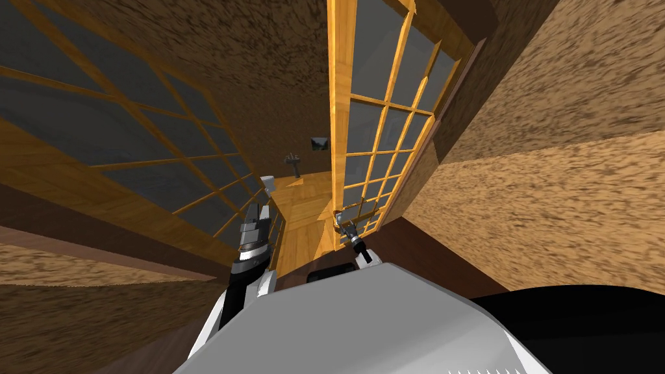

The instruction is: Push the door open

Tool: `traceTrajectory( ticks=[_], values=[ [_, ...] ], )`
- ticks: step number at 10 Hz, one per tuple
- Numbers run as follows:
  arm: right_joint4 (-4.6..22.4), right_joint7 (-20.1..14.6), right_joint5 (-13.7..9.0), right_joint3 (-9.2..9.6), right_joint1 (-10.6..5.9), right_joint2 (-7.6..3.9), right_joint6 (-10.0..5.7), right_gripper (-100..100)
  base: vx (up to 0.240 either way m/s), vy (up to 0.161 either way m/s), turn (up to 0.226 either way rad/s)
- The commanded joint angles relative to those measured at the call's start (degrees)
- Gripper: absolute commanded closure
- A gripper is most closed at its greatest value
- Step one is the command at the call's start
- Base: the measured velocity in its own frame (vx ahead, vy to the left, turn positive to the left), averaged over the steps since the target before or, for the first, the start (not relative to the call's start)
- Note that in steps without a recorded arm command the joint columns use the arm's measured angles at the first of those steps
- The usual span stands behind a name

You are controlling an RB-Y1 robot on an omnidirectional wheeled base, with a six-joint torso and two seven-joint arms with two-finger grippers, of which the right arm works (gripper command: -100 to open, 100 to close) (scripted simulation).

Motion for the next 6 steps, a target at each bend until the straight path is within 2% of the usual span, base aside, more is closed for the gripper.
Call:
traceTrajectory(
  ticks=[1, 3, 4, 5, 6],
  values=[
    [0.15, 0.1, -0.2, -0.13, -0.14, 0.6, 0.01, -100, 0.185, 0.041, 0.019],
    [0.34, 0.23, -0.44, -0.31, -0.3, 2.87, 0.04, -100, 0.193, 0.03, 0.029],
    [0.25, 0.26, -0.35, -0.25, -0.2, 2.28, 0.05, -100, 0.078, 0.017, -0.003],
    [0.25, 0.26, -0.35, -0.25, -0.2, 2.28, 0.05, 100, -0.018, -0.001, -0.004],
    [0.25, 0.26, -0.35, -0.25, -0.2, 2.28, 0.05, 100, -0.033, 0.005, 0.043]
  ],
)
